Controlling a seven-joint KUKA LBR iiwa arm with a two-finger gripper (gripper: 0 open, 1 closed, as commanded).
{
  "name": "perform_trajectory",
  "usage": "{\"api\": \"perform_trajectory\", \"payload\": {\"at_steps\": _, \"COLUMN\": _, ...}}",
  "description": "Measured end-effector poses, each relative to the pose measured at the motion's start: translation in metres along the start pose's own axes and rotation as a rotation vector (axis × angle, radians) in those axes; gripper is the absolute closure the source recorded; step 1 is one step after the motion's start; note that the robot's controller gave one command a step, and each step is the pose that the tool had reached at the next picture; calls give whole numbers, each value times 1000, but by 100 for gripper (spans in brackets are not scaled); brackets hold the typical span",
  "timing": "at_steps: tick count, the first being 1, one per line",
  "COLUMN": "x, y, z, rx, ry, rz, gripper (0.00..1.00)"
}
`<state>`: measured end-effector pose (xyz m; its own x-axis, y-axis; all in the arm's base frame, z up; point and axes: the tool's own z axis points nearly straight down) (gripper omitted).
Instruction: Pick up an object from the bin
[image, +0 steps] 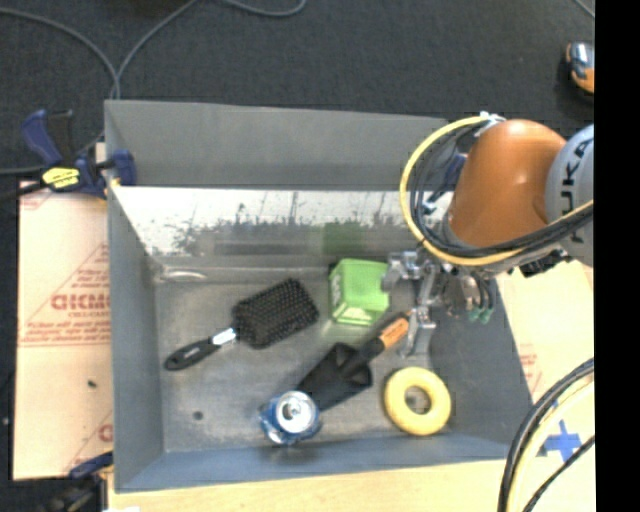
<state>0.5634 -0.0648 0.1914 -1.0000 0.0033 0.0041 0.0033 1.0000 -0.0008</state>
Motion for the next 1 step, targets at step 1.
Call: {"api": "perform_trajectory", "payload": {"at_steps": 1, "x": -2, "y": 0, "z": -4, "rx": 1, "ry": -8, "rz": -2, "gripper": 0}}
